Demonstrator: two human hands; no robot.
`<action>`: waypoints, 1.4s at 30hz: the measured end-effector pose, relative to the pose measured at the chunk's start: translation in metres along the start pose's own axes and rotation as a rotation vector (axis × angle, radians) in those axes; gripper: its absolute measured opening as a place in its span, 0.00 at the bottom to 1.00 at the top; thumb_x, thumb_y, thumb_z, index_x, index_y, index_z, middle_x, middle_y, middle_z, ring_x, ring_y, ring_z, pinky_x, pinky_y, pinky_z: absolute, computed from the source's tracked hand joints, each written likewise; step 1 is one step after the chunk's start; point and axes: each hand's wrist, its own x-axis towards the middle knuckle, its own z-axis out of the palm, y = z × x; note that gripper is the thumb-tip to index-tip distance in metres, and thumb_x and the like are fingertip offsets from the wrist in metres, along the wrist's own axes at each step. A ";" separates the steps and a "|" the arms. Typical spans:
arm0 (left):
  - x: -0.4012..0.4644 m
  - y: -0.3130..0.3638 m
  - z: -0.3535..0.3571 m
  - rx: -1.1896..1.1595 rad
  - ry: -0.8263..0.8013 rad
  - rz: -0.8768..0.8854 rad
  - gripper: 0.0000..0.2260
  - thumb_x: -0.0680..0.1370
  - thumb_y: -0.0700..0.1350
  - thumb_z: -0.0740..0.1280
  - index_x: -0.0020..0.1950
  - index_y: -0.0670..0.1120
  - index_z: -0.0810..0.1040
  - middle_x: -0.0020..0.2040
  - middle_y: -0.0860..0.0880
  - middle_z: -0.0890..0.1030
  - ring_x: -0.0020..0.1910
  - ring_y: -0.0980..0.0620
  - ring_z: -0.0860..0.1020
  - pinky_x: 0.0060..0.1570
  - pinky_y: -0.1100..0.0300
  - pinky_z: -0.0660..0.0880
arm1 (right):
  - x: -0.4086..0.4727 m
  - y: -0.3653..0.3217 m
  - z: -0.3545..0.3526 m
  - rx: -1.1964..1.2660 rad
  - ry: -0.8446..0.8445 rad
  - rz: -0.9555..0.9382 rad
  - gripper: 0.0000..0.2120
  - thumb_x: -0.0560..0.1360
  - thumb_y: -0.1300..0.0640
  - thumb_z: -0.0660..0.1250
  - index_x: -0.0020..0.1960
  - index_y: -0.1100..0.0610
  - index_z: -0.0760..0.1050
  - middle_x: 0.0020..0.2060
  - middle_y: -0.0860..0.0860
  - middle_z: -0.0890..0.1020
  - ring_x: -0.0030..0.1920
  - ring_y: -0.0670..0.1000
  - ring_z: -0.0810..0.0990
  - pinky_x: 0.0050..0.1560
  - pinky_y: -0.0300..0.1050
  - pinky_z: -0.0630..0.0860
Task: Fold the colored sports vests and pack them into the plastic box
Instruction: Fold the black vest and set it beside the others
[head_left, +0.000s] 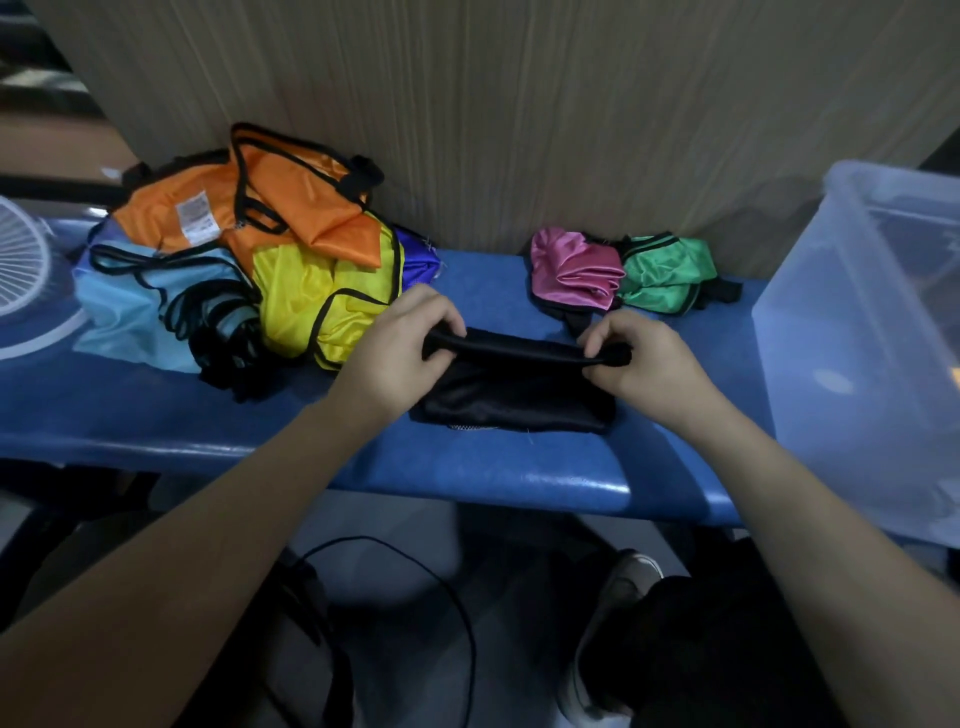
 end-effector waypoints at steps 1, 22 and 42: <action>-0.005 0.001 -0.001 -0.011 -0.005 0.014 0.10 0.72 0.32 0.70 0.48 0.44 0.77 0.51 0.50 0.75 0.49 0.54 0.75 0.46 0.70 0.67 | -0.004 -0.001 0.000 -0.021 -0.020 -0.034 0.18 0.66 0.69 0.73 0.38 0.47 0.73 0.48 0.51 0.82 0.51 0.52 0.80 0.58 0.52 0.76; -0.060 0.020 -0.005 0.113 -0.119 0.252 0.02 0.75 0.43 0.72 0.47 0.48 0.82 0.49 0.53 0.76 0.52 0.52 0.74 0.50 0.53 0.72 | -0.034 0.003 0.005 -0.194 -0.324 -0.197 0.19 0.66 0.68 0.72 0.36 0.43 0.73 0.46 0.44 0.73 0.52 0.52 0.71 0.56 0.36 0.68; -0.026 0.012 0.002 0.210 -0.182 -0.020 0.28 0.82 0.60 0.51 0.76 0.46 0.68 0.75 0.50 0.70 0.77 0.52 0.63 0.76 0.51 0.60 | -0.035 -0.010 0.038 -0.377 -0.049 -0.157 0.37 0.77 0.34 0.52 0.76 0.57 0.64 0.76 0.54 0.65 0.78 0.56 0.60 0.77 0.54 0.56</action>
